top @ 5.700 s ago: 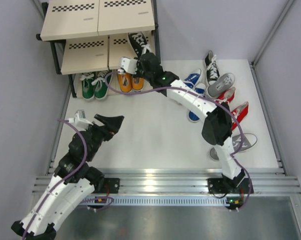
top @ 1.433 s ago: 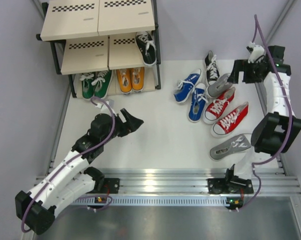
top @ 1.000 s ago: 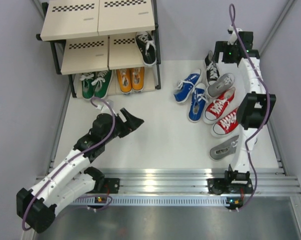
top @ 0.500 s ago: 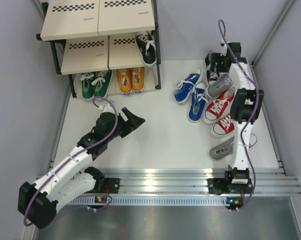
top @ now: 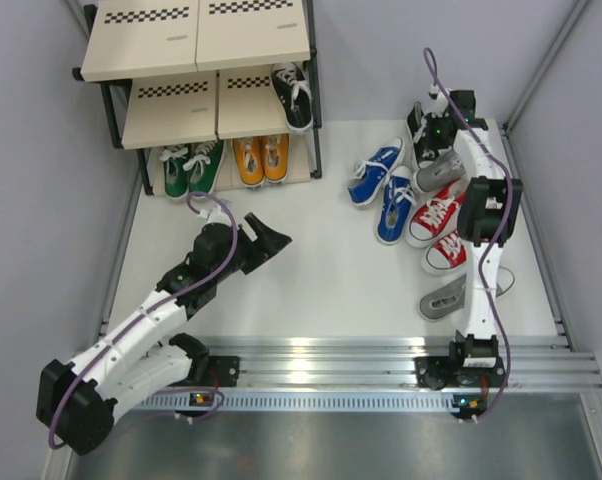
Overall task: Place and organize the shoes onto the shoe shelf
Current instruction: Pick up the shoe at the center of the board.
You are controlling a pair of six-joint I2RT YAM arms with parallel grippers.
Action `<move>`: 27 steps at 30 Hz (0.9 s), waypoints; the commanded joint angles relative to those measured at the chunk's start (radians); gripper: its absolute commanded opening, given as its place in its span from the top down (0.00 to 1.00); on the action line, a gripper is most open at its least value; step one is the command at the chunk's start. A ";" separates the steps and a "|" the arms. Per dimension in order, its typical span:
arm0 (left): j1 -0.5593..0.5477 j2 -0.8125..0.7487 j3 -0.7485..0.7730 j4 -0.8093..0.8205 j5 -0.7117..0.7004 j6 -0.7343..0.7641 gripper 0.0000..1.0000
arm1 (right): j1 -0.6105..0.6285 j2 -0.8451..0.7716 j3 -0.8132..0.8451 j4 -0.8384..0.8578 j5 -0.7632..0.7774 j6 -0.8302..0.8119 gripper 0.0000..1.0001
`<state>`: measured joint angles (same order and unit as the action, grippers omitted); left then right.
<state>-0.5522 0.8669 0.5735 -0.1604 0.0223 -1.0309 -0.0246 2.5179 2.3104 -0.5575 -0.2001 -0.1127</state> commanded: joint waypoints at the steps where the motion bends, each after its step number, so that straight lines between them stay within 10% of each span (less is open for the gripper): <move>1: 0.000 0.006 0.029 0.100 0.013 0.000 0.15 | -0.021 -0.126 -0.018 0.117 -0.148 -0.030 1.00; 18: -0.002 -0.006 0.031 0.301 0.120 0.046 0.14 | -0.060 -0.632 -0.361 0.245 -0.651 -0.040 1.00; 27: 0.001 -0.051 -0.014 0.378 0.243 0.000 0.14 | 0.047 -0.887 -0.578 -0.328 -0.854 -0.715 1.00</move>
<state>-0.5522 0.8425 0.5709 0.0959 0.1890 -1.0119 -0.0513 1.7149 1.7840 -0.6254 -0.9226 -0.4812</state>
